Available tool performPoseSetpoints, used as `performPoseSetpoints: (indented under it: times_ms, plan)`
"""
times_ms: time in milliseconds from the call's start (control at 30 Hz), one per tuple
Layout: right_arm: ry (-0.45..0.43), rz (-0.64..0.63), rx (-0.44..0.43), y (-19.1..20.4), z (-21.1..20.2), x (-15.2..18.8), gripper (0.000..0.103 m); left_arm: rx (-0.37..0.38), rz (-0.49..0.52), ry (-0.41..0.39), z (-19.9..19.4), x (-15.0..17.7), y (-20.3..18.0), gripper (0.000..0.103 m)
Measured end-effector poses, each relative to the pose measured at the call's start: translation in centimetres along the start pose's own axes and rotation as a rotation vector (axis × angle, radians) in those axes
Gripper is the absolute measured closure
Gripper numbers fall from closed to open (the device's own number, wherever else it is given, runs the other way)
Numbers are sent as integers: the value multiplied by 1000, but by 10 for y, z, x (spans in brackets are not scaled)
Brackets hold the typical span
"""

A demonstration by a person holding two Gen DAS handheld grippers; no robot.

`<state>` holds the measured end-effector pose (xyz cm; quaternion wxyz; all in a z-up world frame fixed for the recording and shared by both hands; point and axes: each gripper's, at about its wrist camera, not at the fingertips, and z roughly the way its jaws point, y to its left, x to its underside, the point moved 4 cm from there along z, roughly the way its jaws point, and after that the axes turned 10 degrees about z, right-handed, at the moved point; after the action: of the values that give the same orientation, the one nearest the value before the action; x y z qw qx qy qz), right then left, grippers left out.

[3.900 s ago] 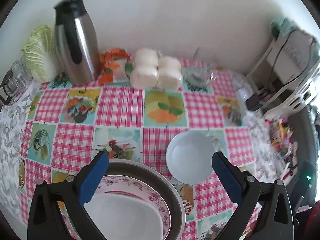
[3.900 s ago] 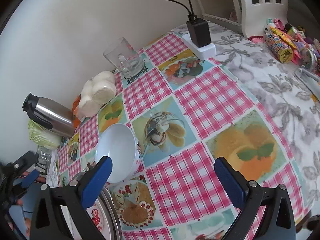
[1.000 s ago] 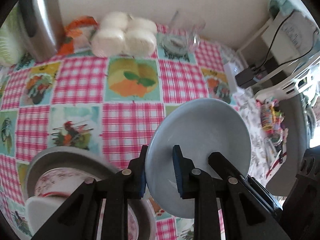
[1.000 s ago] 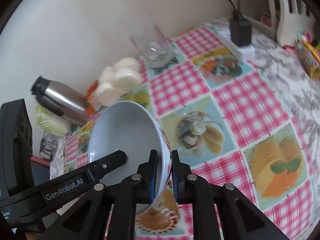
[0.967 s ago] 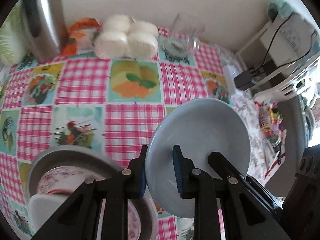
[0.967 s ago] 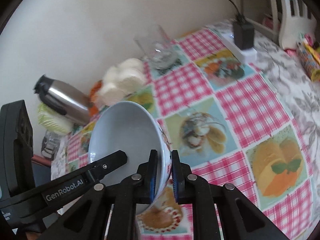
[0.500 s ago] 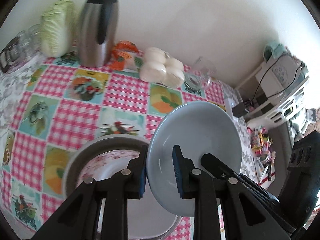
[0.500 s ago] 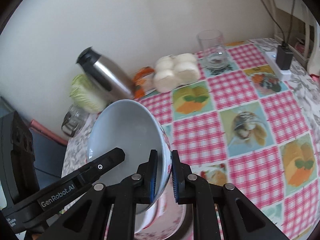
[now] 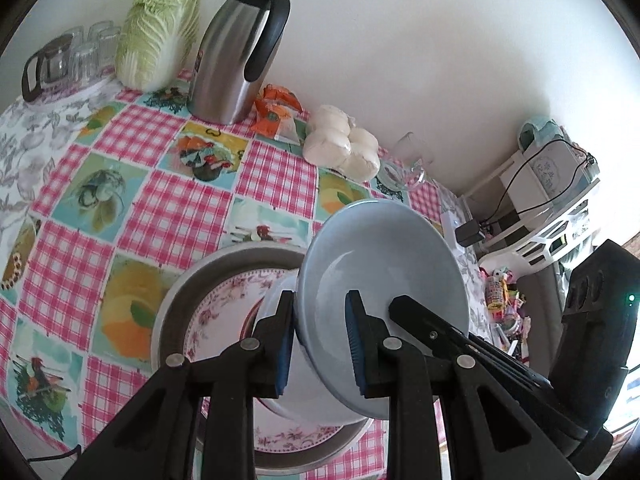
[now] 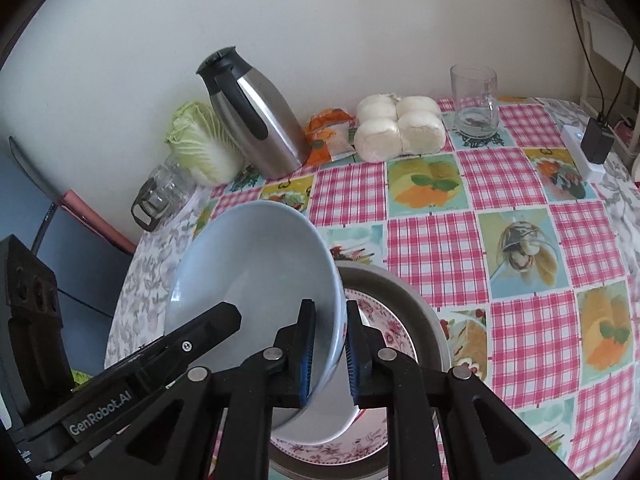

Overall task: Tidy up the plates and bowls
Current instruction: 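Lift the pale blue bowl with both grippers and carry it over the stack, then lower the pale blue bowl onto the square bowl and open both grippers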

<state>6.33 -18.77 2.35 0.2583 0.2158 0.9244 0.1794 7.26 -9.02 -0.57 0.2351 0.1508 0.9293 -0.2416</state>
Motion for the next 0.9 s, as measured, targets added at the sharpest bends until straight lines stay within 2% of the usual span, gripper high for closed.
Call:
performPoseSetpoints:
  times_ms: [367,900]
  plan:
    - [20,-50,51,3,2,20,85,-6,1,14,-1,16,5,78]
    - [38,-111,134,2,7,25,82,-22,8,29,3,18,8,78]
